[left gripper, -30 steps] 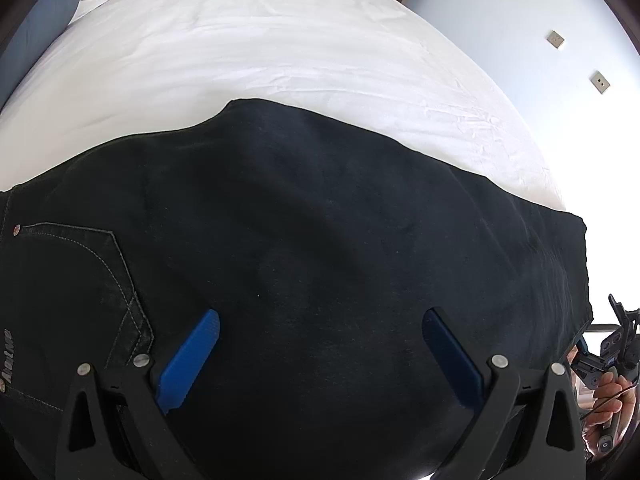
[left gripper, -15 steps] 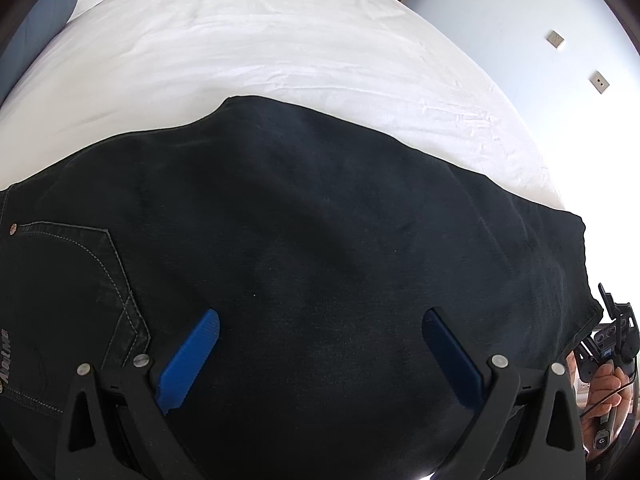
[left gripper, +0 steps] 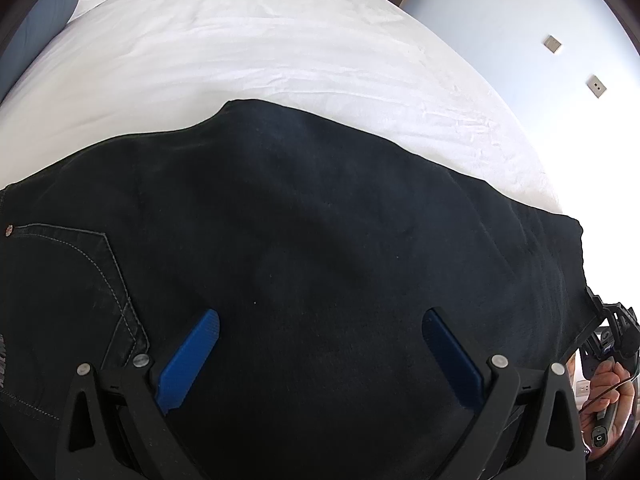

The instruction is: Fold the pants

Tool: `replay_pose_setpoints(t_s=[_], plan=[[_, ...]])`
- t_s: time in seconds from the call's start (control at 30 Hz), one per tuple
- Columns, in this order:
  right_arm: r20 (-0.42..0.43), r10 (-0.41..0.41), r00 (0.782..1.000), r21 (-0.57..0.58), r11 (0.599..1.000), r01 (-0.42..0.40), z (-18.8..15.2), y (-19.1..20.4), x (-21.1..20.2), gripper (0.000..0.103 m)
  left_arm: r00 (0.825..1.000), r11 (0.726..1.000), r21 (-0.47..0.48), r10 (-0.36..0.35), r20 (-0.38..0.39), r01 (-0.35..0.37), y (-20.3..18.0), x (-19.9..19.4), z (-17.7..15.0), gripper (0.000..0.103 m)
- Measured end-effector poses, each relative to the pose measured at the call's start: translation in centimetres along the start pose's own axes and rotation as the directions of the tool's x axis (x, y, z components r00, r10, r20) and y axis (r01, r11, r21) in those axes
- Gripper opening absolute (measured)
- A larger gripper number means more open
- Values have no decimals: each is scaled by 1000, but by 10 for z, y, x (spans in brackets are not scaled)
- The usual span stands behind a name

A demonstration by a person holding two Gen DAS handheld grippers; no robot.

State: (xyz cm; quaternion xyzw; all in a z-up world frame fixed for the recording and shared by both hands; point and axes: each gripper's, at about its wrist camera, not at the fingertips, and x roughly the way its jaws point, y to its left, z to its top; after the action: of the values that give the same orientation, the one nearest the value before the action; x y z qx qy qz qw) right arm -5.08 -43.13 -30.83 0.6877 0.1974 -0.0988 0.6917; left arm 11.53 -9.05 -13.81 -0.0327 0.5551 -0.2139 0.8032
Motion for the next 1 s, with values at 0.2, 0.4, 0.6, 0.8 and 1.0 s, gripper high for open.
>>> replay_pose_setpoints(t_s=[0.2, 0.4, 0.6, 0.8, 1.0], plan=[[39, -76, 996, -78, 994, 79, -10, 28, 0, 10, 998, 998, -32, -55, 19, 56, 12, -6, 0, 103], [51, -145, 988, -353, 923, 154, -45, 116, 16, 10, 993, 986, -120, -107, 59, 113, 35, -20, 0, 103], [-67, -392, 918, -884, 449, 127, -207, 201, 121, 10, 975, 948, -233, -199, 97, 217, 68, -32, -1, 103], [-114, -521, 846, -951, 304, 59, -291, 177, 164, 10, 951, 907, -288, -300, 70, 307, 75, -28, 1, 103], [-86, -494, 865, -954, 293, 72, -286, 170, 142, 10, 897, 852, -304, -442, 21, 427, 49, -12, 23, 103]])
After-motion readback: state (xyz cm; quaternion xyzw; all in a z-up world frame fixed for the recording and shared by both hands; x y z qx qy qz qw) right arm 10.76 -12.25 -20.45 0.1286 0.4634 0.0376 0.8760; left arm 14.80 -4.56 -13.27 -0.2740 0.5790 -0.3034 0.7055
